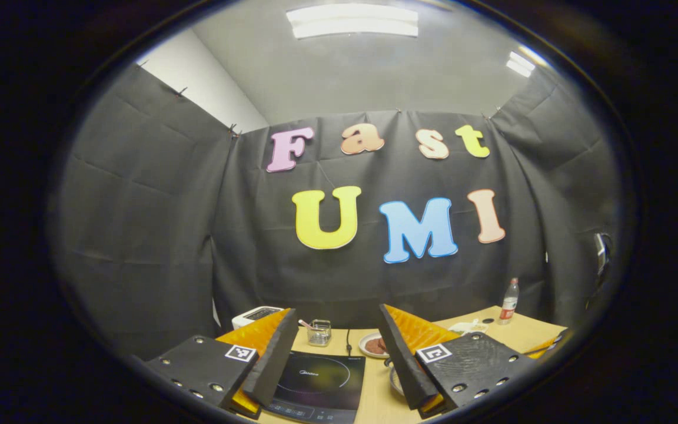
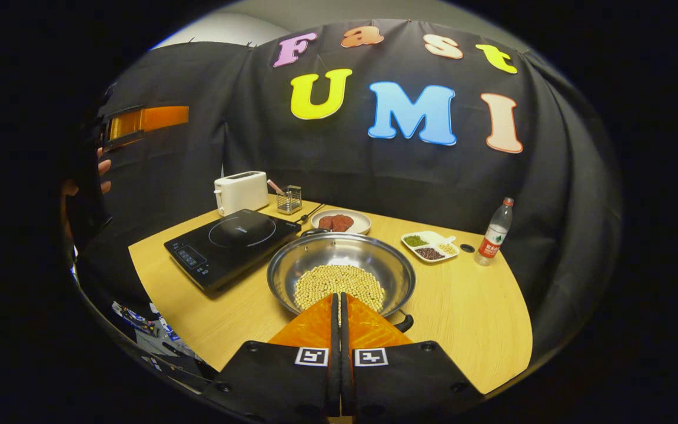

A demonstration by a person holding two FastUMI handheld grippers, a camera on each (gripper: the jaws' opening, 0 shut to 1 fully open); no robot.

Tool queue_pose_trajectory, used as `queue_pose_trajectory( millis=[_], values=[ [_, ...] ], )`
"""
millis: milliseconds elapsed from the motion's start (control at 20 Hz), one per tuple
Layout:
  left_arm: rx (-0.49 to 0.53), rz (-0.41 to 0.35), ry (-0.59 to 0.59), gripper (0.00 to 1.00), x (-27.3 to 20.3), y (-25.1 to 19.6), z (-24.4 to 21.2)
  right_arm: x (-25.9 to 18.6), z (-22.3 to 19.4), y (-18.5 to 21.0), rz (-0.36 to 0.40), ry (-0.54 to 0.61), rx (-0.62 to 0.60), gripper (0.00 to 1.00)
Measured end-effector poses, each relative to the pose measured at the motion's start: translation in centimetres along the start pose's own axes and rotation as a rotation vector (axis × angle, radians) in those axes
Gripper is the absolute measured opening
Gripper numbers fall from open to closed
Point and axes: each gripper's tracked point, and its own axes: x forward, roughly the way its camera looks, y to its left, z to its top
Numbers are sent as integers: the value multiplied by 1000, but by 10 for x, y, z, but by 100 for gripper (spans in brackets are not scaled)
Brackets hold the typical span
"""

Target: First push the handle of the pot to place it horizontally, then grasp the pot with both hands and set it on the induction cooktop.

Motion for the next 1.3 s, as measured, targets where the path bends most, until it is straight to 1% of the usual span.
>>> queue_pose_trajectory(
  millis=[50, 100, 150, 250, 300, 350, 450, 600, 850, 1100, 1150, 1200, 1300],
  values=[
    [1, 5, 5, 80, 5, -2, -3, 3, -6, -2, 11, 23, 3, 0],
    [3, 11, 10, 83, 9, -3, -5, 9, -12, -5, 22, 46, 5, 2],
    [4, 17, 14, 80, 15, -3, -6, 13, -21, -4, 36, 72, 5, 2],
    [6, 28, 18, 80, 22, -5, -8, 22, -35, -4, 62, 116, 6, 2],
    [9, 33, 20, 80, 24, -7, -10, 27, -43, -6, 73, 142, 10, 0],
    [13, 37, 22, 80, 28, -9, -12, 31, -49, -6, 86, 163, 19, 2],
    [18, 42, 28, 80, 34, -14, -13, 38, -61, -7, 108, 207, 37, 2],
    [20, 50, 35, 81, 41, -21, -17, 49, -77, -13, 121, 263, 48, 2],
    [22, 58, 46, 81, 49, -32, -24, 54, -83, -28, 114, 291, 56, 2],
    [18, 59, 50, 81, 55, -45, -27, 60, -83, -59, 64, 293, 52, 2],
    [20, 61, 49, 81, 55, -47, -27, 61, -83, -66, 53, 292, 60, 0],
    [20, 63, 51, 81, 57, -48, -29, 63, -83, -71, 43, 292, 67, 2],
    [19, 63, 60, 80, 59, -51, -32, 68, -82, -81, 24, 291, 79, 2]
  ],
)
